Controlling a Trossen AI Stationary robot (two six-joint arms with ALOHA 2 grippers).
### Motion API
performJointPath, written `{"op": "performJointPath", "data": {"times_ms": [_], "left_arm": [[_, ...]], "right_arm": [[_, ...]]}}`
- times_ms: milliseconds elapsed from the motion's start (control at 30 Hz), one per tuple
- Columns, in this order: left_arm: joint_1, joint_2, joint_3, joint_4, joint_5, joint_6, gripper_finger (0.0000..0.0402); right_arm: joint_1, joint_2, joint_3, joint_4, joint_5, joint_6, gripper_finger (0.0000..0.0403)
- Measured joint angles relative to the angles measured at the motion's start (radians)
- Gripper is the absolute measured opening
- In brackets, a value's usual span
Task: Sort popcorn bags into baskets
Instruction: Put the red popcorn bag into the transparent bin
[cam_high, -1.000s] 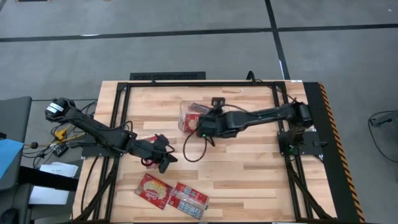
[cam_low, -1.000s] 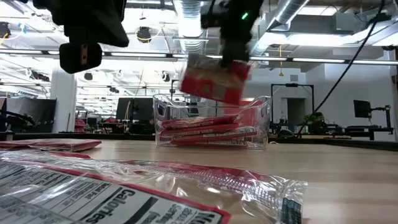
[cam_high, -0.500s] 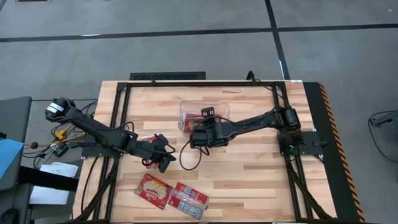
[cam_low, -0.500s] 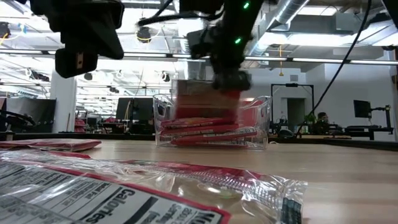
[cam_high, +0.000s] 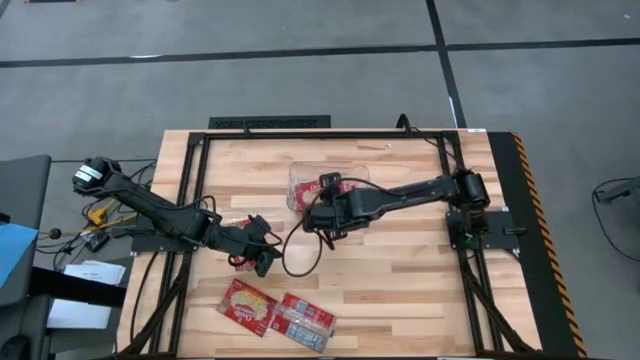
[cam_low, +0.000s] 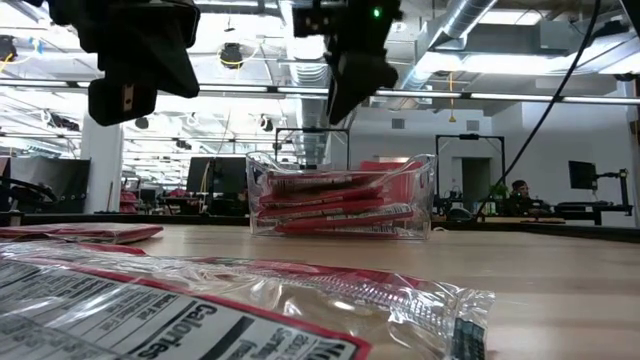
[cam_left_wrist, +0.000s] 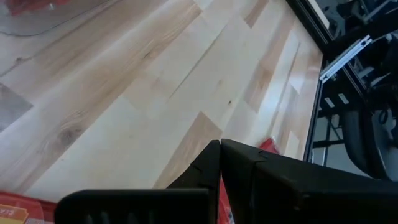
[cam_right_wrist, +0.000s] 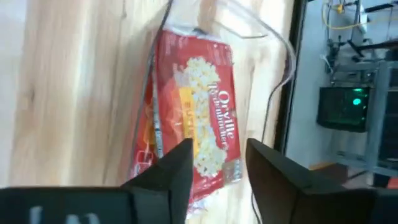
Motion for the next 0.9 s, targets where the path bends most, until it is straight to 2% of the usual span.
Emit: {"op": "performJointPath", "data": {"times_ms": [133,200,267,367,500,567,667,900], "left_arm": [[-0.011,0.000,0.000,-0.012,0.042,0.004,0.0000],[-0.042,0.000,0.000,-0.058,0.085,0.013,0.0000],[-0.098,-0.004,0.000,-0.159,0.079,-0.038,0.0000],[-0.230,-0.016,0.000,-0.397,-0.038,-0.210,0.0000],[-0.400,-0.011,0.000,-0.672,-0.257,-0.510,0.0000],[-0.443,0.000,-0.012,-0.750,-0.339,-0.614,0.0000],[-0.451,0.012,-0.079,-0.735,-0.339,-0.681,0.0000],[-0.451,0.069,-0.246,-0.391,-0.308,-0.716,0.0000]], "right_arm": [[0.016,0.000,0.075,-0.082,-0.081,0.108,0.0200],[0.031,-0.011,0.117,-0.122,-0.180,0.196,0.0207],[0.054,-0.025,0.151,-0.146,-0.277,0.285,0.0212],[0.100,-0.048,0.165,-0.180,-0.312,0.408,0.0211],[0.169,-0.053,0.165,-0.207,-0.272,0.518,0.0198],[0.200,-0.051,0.166,-0.216,-0.260,0.553,0.0189],[0.241,-0.045,0.165,-0.211,-0.256,0.613,0.0176],[0.298,-0.047,0.142,-0.204,-0.257,0.787,0.0160]]}}
